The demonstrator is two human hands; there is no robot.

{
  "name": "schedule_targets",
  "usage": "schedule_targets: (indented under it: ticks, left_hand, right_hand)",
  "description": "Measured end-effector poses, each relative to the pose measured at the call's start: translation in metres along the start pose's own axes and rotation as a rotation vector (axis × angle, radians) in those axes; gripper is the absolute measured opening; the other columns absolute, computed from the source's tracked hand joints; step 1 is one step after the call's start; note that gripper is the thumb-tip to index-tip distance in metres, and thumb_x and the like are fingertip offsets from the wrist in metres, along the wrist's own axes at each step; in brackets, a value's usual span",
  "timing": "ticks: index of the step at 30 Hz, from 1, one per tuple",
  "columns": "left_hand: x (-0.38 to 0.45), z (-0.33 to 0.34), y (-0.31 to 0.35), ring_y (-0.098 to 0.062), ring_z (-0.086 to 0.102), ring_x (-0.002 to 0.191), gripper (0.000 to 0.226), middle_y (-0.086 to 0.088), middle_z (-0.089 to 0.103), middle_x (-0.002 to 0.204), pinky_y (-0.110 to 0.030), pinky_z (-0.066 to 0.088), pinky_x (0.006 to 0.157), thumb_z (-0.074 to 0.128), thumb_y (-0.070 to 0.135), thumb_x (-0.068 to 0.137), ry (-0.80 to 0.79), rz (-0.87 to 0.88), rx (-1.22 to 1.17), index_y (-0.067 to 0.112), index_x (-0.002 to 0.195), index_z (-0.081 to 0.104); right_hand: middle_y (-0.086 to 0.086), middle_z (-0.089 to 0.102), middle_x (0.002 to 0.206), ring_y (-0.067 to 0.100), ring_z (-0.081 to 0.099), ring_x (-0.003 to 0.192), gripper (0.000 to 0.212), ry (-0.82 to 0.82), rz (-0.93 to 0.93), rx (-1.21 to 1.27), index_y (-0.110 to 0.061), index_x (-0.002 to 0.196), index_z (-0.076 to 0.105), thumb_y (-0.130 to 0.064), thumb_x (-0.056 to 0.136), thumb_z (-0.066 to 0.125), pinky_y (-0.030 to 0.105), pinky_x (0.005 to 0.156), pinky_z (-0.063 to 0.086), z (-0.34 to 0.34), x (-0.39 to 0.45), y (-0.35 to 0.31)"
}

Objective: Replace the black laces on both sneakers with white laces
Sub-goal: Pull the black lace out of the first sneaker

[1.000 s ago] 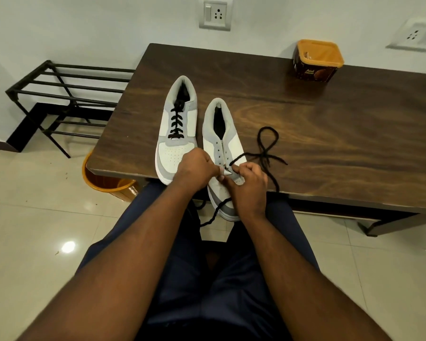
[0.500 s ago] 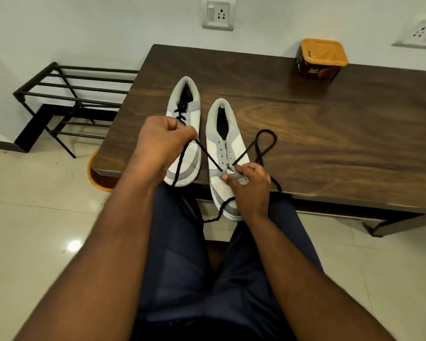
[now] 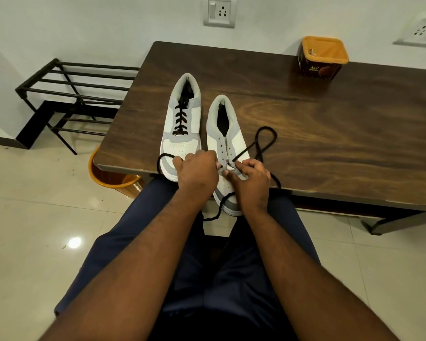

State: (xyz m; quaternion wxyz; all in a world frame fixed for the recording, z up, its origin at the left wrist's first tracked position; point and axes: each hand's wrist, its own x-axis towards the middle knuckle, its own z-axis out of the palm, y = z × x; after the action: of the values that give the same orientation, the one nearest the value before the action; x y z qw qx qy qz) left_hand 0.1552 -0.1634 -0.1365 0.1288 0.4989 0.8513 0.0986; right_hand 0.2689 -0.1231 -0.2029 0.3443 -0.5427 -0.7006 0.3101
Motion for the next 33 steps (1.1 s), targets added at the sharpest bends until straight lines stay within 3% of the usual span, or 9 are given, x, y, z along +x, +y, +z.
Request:
schedule_targets:
  ticks: [3, 6, 9, 13, 15, 18, 24, 30, 33]
  left_hand:
    - [-0.001, -0.015, -0.002, -0.025, 0.058, 0.105, 0.015, -0.001, 0.064, 0.099, -0.040, 0.028, 0.100, 0.052, 0.027, 0.099, -0.108, -0.082, -0.183, 0.019, 0.098, 0.064]
    - [-0.007, -0.038, -0.007, -0.027, 0.061, 0.099, 0.019, 0.001, 0.061, 0.084, -0.046, 0.041, 0.102, 0.056, 0.028, 0.097, -0.165, -0.112, -0.386, 0.023, 0.080, 0.060]
    - [-0.015, -0.062, -0.012, -0.026, 0.060, 0.089, 0.025, 0.002, 0.058, 0.076, -0.047, 0.045, 0.097, 0.055, 0.029, 0.098, -0.113, -0.072, -0.350, 0.025, 0.073, 0.058]
    - [-0.023, -0.084, -0.013, -0.021, 0.054, 0.079, 0.023, 0.000, 0.057, 0.077, -0.034, 0.044, 0.077, 0.053, 0.028, 0.099, 0.041, -0.059, -0.405, 0.022, 0.077, 0.058]
    - [-0.021, -0.084, -0.011, -0.023, 0.058, 0.081, 0.023, -0.001, 0.060, 0.083, -0.035, 0.047, 0.076, 0.054, 0.028, 0.098, 0.085, -0.065, -0.457, 0.022, 0.076, 0.057]
    - [-0.025, -0.078, -0.004, -0.024, 0.063, 0.073, 0.025, -0.002, 0.064, 0.079, -0.035, 0.054, 0.069, 0.054, 0.025, 0.097, 0.092, -0.106, -0.738, 0.022, 0.073, 0.058]
    - [-0.034, -0.105, 0.004, -0.006, 0.044, 0.041, 0.028, 0.002, 0.051, 0.059, -0.018, 0.039, 0.041, 0.049, 0.022, 0.102, 0.239, -0.125, -1.103, 0.017, 0.075, 0.057]
    - [-0.033, -0.097, -0.001, -0.010, 0.046, 0.044, 0.024, 0.000, 0.055, 0.063, -0.021, 0.039, 0.041, 0.050, 0.018, 0.101, 0.174, -0.194, -1.172, 0.020, 0.078, 0.055]
    - [-0.035, -0.087, -0.003, -0.010, 0.049, 0.047, 0.019, 0.001, 0.059, 0.065, -0.022, 0.042, 0.045, 0.052, 0.015, 0.100, 0.147, -0.237, -1.261, 0.019, 0.082, 0.057]
  right_hand:
    - [0.000, 0.060, 0.114, 0.020, 0.047, 0.113, 0.047, 0.007, 0.012, 0.002, -0.013, 0.112, 0.073, -0.043, 0.076, 0.077, 0.022, 0.087, 0.035, 0.000, -0.001, 0.000]
    - [-0.001, 0.060, 0.115, 0.022, 0.046, 0.114, 0.043, 0.001, 0.026, 0.012, -0.013, 0.111, 0.073, -0.038, 0.077, 0.078, 0.028, 0.092, 0.040, 0.000, -0.001, 0.000]
    - [-0.002, 0.059, 0.115, 0.022, 0.046, 0.114, 0.041, 0.008, 0.030, 0.019, -0.012, 0.111, 0.073, -0.036, 0.078, 0.077, 0.032, 0.095, 0.042, 0.001, -0.001, 0.001]
    - [-0.005, 0.058, 0.117, 0.018, 0.043, 0.116, 0.042, 0.003, 0.049, 0.036, -0.012, 0.113, 0.072, -0.035, 0.078, 0.077, 0.027, 0.096, 0.039, 0.000, -0.003, 0.000]
    - [-0.005, 0.057, 0.117, 0.018, 0.043, 0.117, 0.042, 0.004, 0.050, 0.029, -0.011, 0.113, 0.072, -0.035, 0.079, 0.077, 0.027, 0.096, 0.039, -0.001, -0.003, -0.001]
    - [-0.007, 0.056, 0.116, 0.016, 0.042, 0.116, 0.043, 0.005, 0.054, 0.044, -0.011, 0.114, 0.071, -0.035, 0.079, 0.077, 0.021, 0.092, 0.035, -0.002, -0.005, -0.003]
    - [-0.004, 0.055, 0.121, 0.017, 0.040, 0.119, 0.045, -0.025, 0.067, -0.025, -0.012, 0.118, 0.070, -0.037, 0.081, 0.075, 0.019, 0.090, 0.031, -0.001, -0.003, -0.004]
    - [-0.001, 0.060, 0.118, 0.011, 0.055, 0.111, 0.035, -0.144, 0.082, 0.203, -0.011, 0.112, 0.072, -0.034, 0.086, 0.071, 0.024, 0.097, 0.043, -0.025, 0.002, -0.005]
    - [-0.005, 0.057, 0.114, 0.009, 0.055, 0.107, 0.027, -0.269, 0.006, 0.139, -0.016, 0.104, 0.075, -0.031, 0.082, 0.076, 0.022, 0.092, 0.044, -0.052, -0.005, 0.009]
